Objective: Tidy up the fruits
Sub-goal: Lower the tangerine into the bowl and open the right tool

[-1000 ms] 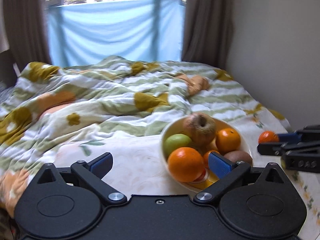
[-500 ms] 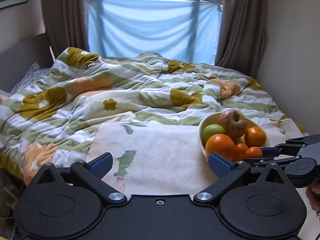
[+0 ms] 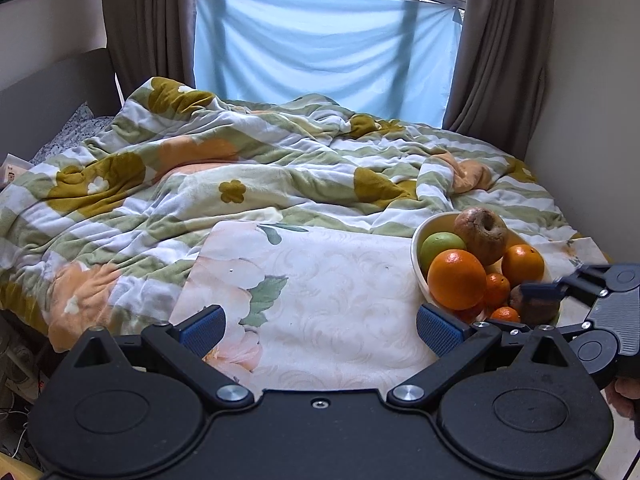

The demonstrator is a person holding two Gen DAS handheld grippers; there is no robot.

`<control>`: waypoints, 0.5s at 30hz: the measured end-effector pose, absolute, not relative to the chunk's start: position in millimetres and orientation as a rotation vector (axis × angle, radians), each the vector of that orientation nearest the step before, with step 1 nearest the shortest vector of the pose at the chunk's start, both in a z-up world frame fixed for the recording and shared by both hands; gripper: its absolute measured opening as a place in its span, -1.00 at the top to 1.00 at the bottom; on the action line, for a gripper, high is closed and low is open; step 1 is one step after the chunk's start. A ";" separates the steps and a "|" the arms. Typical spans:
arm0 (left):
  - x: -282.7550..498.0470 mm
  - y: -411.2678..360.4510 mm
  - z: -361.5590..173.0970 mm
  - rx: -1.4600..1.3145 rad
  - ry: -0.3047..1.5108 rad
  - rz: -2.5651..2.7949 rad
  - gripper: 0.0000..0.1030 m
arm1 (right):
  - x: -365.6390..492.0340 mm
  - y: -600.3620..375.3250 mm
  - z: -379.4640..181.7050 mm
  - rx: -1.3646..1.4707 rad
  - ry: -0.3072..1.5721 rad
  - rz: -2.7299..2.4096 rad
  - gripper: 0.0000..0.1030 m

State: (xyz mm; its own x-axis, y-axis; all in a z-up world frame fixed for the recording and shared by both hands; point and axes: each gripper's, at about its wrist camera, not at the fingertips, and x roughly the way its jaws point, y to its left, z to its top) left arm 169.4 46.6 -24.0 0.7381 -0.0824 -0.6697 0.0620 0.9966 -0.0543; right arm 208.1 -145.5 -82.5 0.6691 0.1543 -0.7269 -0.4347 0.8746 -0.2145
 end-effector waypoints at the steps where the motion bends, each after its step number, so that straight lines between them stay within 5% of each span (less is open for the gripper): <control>1: 169.0 46.1 -24.3 -0.026 0.739 -0.078 -1.00 | 206.2 -144.0 -82.2 -0.416 0.757 0.328 -0.33; 3: 167.7 45.8 -23.6 -0.022 0.739 -0.076 -1.00 | 202.5 -142.7 -81.1 -0.461 0.726 0.293 -0.72; 5: 166.9 46.0 -22.5 -0.025 0.738 -0.076 -1.00 | 200.3 -145.7 -77.8 -0.451 0.721 0.304 -0.86; 15: 148.8 37.6 2.1 -0.016 0.687 -0.058 -1.00 | 180.9 -164.6 -58.2 -0.341 0.729 0.304 -0.86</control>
State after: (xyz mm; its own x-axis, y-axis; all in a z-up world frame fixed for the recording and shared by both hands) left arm 148.8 37.6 2.1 0.7714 -0.0585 -0.6336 0.0477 0.9983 -0.0341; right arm 180.9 -164.6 -58.2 0.7068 0.1513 -0.6911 -0.3848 0.9020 -0.1960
